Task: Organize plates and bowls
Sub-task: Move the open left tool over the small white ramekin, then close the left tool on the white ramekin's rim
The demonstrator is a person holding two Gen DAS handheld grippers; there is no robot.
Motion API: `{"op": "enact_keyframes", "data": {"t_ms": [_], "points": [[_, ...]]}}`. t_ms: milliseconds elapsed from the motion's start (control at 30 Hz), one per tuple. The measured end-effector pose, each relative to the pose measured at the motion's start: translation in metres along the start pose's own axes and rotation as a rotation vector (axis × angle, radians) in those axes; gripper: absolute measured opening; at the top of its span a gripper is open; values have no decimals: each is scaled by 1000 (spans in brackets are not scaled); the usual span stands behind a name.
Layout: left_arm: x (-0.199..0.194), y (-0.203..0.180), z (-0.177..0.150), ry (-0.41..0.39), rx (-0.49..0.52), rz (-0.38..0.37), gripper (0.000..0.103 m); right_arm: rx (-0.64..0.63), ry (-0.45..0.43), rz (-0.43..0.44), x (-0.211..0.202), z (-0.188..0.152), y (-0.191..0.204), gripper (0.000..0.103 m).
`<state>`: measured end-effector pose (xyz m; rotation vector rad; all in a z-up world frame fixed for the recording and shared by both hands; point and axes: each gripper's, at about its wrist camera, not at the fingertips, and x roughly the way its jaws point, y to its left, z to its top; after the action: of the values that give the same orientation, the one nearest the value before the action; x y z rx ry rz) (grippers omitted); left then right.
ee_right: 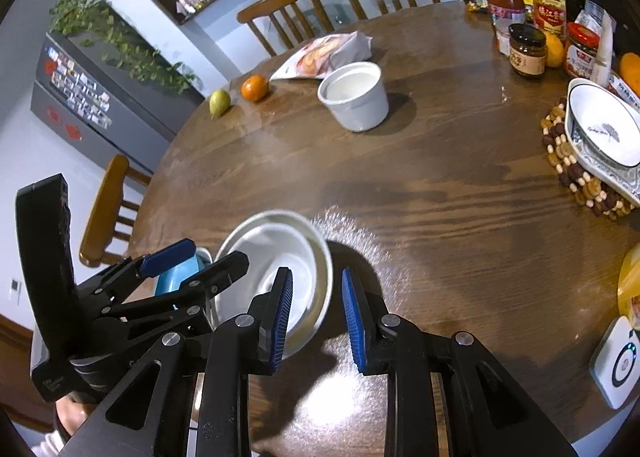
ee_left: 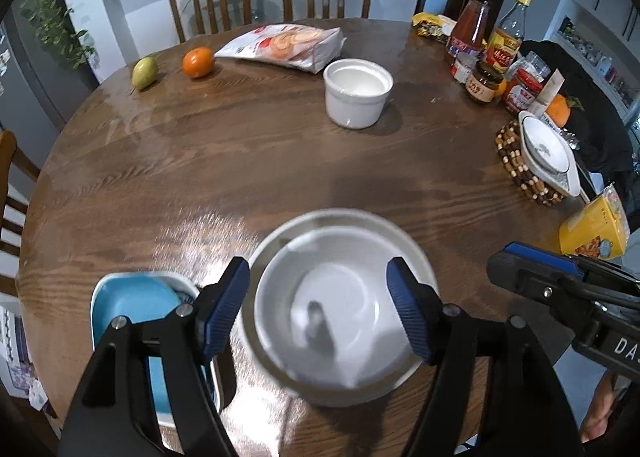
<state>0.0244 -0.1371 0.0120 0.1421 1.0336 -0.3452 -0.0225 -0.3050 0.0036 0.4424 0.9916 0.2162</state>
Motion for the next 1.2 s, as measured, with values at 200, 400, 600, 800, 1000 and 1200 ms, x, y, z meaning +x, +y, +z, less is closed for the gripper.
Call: {"op": "enact_keyframes", "data": {"t_ms": [200, 400, 600, 800, 1000, 1200], "points": [[3, 0, 37, -21, 14, -10, 70, -1, -49, -47, -9, 23, -4, 26], [7, 1, 75, -65, 14, -6, 70, -13, -96, -79, -12, 55, -3, 27], [22, -2, 109, -99, 31, 31, 70, -22, -120, -97, -2, 93, -4, 27], [42, -2, 143, -105, 31, 57, 70, -4, -139, -118, 12, 133, -15, 27], [64, -3, 171, -80, 27, 62, 70, 9, -107, -135, 37, 166, -27, 27], [89, -3, 183, -36, 15, 54, 70, 23, -66, -136, 62, 184, -35, 27]]}}
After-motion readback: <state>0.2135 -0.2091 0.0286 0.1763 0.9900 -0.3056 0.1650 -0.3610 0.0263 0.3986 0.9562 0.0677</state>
